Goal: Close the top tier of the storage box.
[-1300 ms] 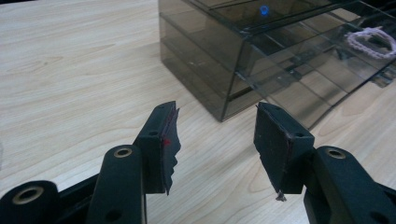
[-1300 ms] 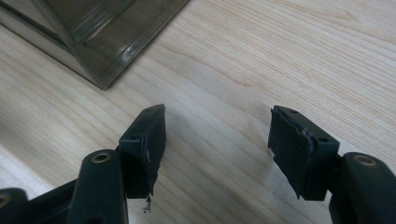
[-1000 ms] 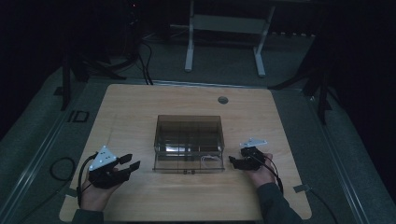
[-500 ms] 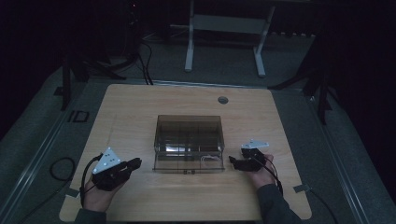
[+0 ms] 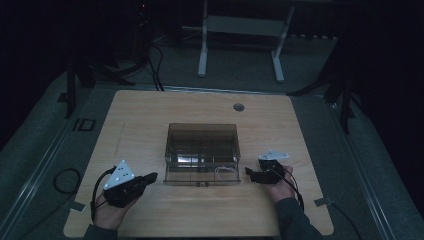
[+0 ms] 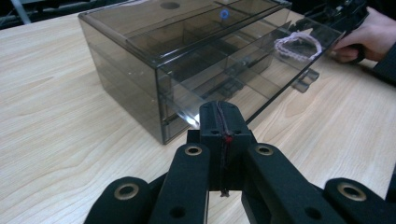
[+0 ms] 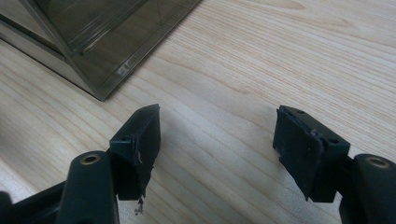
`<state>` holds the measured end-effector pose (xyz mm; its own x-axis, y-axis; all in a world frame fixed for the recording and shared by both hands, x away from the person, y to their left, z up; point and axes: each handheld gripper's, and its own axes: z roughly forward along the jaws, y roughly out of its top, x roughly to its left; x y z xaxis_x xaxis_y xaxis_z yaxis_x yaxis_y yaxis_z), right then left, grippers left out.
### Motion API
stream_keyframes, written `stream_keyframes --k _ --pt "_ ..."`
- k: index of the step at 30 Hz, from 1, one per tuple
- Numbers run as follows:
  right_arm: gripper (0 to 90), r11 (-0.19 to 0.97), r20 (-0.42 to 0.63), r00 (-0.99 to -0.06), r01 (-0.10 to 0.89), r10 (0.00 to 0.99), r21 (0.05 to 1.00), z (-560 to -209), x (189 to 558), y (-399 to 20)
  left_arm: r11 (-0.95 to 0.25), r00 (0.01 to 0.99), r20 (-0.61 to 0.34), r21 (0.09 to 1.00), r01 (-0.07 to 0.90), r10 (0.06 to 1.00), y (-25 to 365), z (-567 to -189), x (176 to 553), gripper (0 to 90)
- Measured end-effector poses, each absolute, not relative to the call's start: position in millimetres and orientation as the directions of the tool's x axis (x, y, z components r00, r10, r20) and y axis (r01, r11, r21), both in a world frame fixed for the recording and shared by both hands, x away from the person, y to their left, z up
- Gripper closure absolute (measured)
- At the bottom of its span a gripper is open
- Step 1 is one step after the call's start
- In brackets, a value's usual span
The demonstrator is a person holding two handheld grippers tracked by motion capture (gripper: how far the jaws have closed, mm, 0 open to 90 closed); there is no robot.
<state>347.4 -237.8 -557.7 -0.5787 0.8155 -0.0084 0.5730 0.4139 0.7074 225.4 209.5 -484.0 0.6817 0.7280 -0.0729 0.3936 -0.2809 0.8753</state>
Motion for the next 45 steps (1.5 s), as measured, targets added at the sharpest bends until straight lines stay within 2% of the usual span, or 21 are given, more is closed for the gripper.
stream_keyframes --k 6,45 --pt "31.2 0.399 -0.007 -0.583 0.546 0.812 0.736 -561.5 344.6 -240.9 -0.276 0.693 -0.084 0.878 0.391 0.716 203.7 -484.4 224.9 90.0" --pt "31.3 0.398 -0.009 -0.58 0.547 0.815 0.737 -561.6 344.3 -241.0 -0.344 0.759 -0.064 0.865 0.366 0.647 142.6 -497.4 221.8 90.0"
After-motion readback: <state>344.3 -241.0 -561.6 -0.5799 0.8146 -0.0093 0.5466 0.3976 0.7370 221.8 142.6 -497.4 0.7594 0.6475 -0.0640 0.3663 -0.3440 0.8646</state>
